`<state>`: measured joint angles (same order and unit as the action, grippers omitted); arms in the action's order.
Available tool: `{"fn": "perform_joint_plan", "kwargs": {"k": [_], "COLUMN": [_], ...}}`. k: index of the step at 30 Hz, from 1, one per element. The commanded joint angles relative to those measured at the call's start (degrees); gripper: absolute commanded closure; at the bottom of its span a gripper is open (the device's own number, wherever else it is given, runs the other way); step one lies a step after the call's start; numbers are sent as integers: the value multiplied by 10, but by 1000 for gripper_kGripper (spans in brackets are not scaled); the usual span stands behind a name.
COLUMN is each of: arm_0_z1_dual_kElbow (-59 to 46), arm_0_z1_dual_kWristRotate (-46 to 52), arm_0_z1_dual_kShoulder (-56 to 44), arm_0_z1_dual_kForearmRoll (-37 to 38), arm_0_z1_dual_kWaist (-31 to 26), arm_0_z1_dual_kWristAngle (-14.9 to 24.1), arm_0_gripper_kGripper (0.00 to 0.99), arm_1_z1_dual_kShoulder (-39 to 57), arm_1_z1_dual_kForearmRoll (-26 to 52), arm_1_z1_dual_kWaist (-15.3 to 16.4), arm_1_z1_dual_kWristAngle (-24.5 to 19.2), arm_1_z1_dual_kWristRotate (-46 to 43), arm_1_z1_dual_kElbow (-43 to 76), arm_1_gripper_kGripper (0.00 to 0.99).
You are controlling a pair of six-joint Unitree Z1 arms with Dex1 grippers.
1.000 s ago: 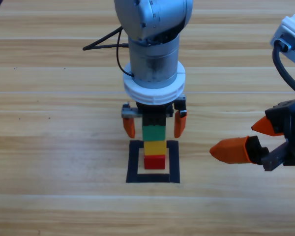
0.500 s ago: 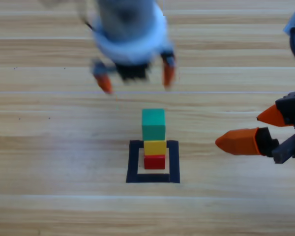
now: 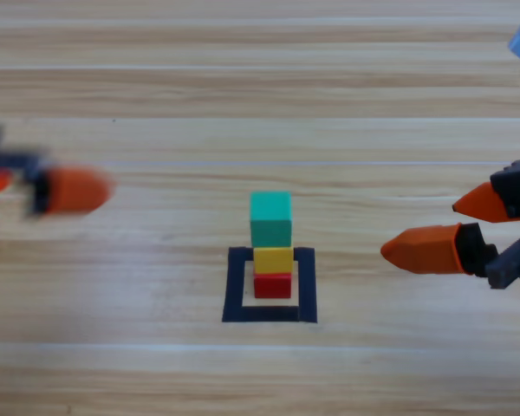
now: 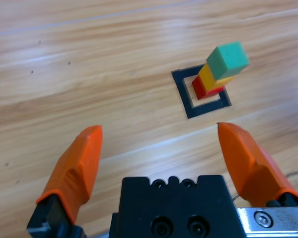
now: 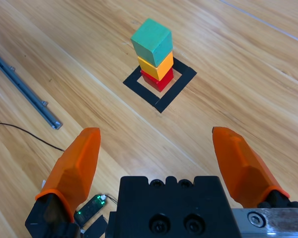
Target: Stack the blocks in the rectangular block: red at the bottom, yellow in the middle, green on top
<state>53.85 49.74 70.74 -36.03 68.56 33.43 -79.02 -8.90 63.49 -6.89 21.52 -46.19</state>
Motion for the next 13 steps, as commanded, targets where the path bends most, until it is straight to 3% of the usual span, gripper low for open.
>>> {"fn": "perform_joint_plan", "kwargs": {"k": [1,13], "arm_0_z1_dual_kElbow": [-103,-113], "arm_0_z1_dual_kWristRotate": [-49,-84], "arm_0_z1_dual_kShoulder": [-138,-142], "arm_0_z1_dual_kForearmRoll": [40,46], "arm_0_z1_dual_kWaist": [6,6], "arm_0_z1_dual_kWristAngle": [2,-1], "arm_0_gripper_kGripper": [0,0], "arm_1_z1_dual_kShoulder": [-18,-26], "arm_1_z1_dual_kForearmRoll": [-3,-3], "arm_1_z1_dual_kWaist": [-14,-14], "arm_1_z1_dual_kWristAngle": [3,4], "arm_1_z1_dual_kWristRotate": [-10,-10], "arm_1_z1_dual_kElbow": [15,15], "arm_1_gripper_kGripper": [2,2]}}
